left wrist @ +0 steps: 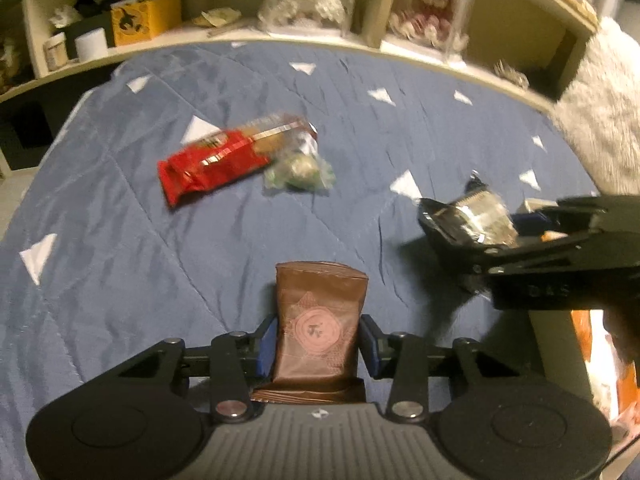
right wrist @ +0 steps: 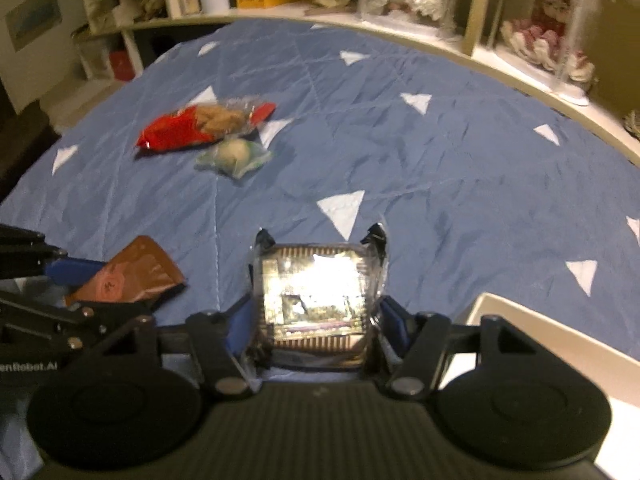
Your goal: Organize snacks
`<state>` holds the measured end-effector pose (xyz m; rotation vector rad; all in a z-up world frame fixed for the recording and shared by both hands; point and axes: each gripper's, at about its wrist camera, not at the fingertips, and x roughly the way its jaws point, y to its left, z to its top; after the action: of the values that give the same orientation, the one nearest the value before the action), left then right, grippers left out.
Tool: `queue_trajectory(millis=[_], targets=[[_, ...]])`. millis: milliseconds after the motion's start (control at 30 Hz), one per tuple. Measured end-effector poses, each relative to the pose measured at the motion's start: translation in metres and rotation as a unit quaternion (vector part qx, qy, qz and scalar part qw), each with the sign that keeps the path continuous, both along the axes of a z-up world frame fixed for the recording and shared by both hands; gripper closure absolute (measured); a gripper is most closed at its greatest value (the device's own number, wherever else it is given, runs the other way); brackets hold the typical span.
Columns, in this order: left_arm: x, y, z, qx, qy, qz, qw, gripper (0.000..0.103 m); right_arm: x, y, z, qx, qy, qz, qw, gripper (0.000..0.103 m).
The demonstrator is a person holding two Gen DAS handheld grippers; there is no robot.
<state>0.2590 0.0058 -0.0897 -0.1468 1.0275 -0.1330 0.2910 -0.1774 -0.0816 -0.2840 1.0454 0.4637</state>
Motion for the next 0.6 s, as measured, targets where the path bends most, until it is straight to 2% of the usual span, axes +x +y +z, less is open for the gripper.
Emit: queue_trajectory(millis=[267, 600], targets=[[-0.004, 0.008, 0.023, -0.016, -0.024, 0.026, 0.9992, 0.059, -0.017, -0.005, 0.030, 0.023, -0.025, -0.023, 0.999, 0.033], [-0.030, 0.001, 0.045, -0.034, -0.040, 0.017, 0.9985, 0.059, -0.055, -0.023, 0.054, 0.023, -0.049, -0.073, 0.996, 0.033]])
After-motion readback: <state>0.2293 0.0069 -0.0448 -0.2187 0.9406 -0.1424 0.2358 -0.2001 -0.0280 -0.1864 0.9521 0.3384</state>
